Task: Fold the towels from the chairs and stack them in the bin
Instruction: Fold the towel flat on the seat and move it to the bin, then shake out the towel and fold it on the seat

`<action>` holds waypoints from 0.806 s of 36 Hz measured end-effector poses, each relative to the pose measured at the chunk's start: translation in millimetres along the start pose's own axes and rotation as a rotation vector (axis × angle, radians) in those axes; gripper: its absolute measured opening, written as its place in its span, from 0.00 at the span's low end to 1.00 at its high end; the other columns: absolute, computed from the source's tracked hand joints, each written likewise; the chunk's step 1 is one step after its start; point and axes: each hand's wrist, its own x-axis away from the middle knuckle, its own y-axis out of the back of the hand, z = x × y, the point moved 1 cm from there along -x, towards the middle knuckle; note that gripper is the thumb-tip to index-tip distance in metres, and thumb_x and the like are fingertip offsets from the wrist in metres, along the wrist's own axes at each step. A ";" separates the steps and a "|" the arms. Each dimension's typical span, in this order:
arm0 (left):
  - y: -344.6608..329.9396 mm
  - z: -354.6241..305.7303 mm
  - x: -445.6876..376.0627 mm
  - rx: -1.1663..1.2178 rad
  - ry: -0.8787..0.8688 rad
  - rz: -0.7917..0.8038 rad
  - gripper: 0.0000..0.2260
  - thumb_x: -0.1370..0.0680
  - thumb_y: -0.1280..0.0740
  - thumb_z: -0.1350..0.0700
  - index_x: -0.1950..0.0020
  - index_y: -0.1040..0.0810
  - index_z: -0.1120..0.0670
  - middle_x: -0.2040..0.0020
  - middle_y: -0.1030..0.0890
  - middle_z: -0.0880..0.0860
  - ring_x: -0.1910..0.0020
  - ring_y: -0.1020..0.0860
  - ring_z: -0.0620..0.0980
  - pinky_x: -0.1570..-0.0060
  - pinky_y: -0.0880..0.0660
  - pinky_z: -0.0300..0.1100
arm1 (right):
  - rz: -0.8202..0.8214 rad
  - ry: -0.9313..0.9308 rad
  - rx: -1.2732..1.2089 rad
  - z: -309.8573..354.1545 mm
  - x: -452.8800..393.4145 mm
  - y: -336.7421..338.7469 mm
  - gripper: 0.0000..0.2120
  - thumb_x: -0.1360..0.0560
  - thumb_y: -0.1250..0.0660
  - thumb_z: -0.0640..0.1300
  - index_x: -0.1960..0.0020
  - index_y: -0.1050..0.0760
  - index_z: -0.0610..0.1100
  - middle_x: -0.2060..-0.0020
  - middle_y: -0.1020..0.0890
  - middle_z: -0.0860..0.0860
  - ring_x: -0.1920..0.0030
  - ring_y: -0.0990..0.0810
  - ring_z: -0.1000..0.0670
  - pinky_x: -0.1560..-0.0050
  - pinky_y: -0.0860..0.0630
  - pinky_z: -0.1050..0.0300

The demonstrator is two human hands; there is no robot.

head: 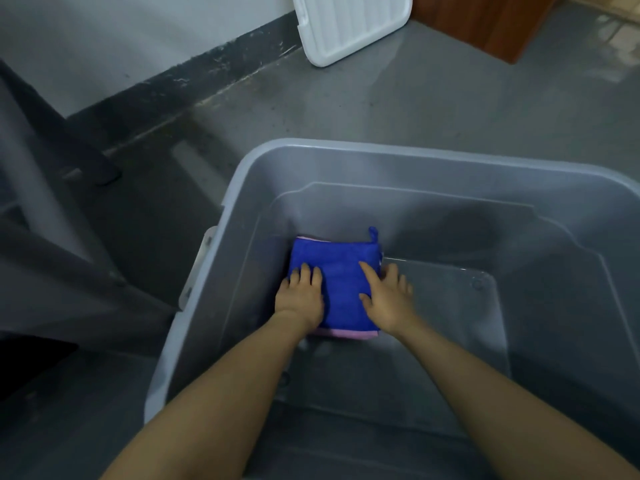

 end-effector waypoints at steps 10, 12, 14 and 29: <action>43.5 -0.1 25.4 0.089 0.040 0.068 0.24 0.19 0.43 0.54 0.26 0.43 0.60 0.27 0.38 0.59 0.29 0.38 0.58 0.33 0.38 0.49 | 0.005 -0.081 0.046 9.2 9.9 28.2 0.22 0.22 0.41 0.48 0.29 0.37 0.52 0.33 0.39 0.44 0.35 0.37 0.41 0.34 0.41 0.50; 58.1 0.0 39.6 0.099 0.028 0.003 0.21 0.20 0.43 0.55 0.28 0.39 0.60 0.30 0.35 0.59 0.32 0.35 0.58 0.35 0.36 0.49 | -0.022 -0.075 -0.008 13.8 18.1 40.0 0.19 0.22 0.40 0.47 0.31 0.33 0.50 0.35 0.38 0.45 0.36 0.36 0.41 0.34 0.41 0.52; 72.5 -1.2 52.1 0.124 0.016 -0.056 0.18 0.20 0.44 0.56 0.31 0.37 0.61 0.32 0.32 0.59 0.34 0.31 0.59 0.39 0.33 0.49 | -0.043 -0.082 -0.036 19.8 26.1 52.2 0.17 0.23 0.39 0.45 0.34 0.31 0.49 0.37 0.36 0.45 0.37 0.35 0.41 0.36 0.40 0.53; 184.9 15.0 195.4 0.341 -0.060 -0.473 0.13 0.19 0.44 0.56 0.37 0.32 0.59 0.36 0.28 0.57 0.39 0.27 0.59 0.45 0.30 0.49 | -0.304 0.099 -0.036 104.1 120.4 178.5 0.11 0.23 0.40 0.42 0.42 0.25 0.43 0.43 0.24 0.45 0.39 0.26 0.43 0.40 0.32 0.51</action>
